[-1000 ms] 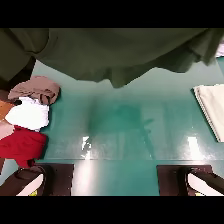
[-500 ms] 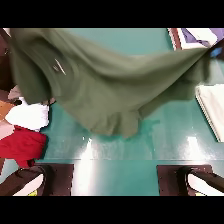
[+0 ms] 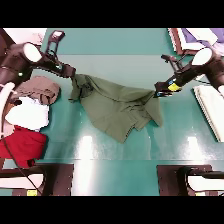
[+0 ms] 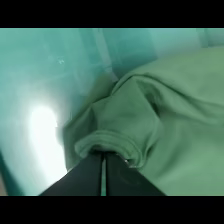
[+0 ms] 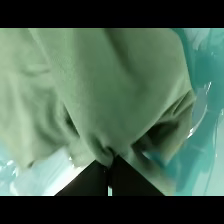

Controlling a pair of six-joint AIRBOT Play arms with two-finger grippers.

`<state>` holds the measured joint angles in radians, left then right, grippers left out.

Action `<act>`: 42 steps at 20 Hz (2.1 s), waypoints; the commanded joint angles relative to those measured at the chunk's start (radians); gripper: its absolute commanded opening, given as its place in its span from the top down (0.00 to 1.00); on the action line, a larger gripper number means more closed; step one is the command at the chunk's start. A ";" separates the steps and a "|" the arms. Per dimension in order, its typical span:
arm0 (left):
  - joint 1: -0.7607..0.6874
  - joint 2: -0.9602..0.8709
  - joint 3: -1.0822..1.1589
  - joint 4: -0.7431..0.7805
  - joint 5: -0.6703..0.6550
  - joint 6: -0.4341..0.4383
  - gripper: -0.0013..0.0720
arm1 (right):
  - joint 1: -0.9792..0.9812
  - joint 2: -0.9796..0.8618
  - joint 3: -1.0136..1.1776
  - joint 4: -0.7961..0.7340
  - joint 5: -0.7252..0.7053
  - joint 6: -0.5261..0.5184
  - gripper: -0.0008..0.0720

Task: Fold the shirts.

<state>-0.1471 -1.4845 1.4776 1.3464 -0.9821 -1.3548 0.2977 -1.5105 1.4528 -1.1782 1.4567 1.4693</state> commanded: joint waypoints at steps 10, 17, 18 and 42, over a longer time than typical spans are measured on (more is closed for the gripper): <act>0.024 -0.040 0.187 0.029 -0.132 -0.020 0.29 | -0.159 -0.127 0.245 0.000 0.107 -0.004 0.45; 0.093 0.122 -0.035 -0.085 -0.288 -0.072 0.29 | -0.297 0.097 0.002 0.008 0.125 -0.026 0.46; 0.093 0.149 -0.122 -0.143 -0.263 -0.075 0.29 | -0.298 0.132 -0.053 0.008 0.108 -0.041 0.46; -0.189 0.251 -0.843 -0.696 0.351 -0.005 0.83 | -0.298 0.278 -0.314 0.076 0.029 -0.061 0.46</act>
<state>-0.3210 -1.2335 0.6239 0.6754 -0.6960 -1.3472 -0.0006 -1.2335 1.1389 -1.0973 1.4837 1.4078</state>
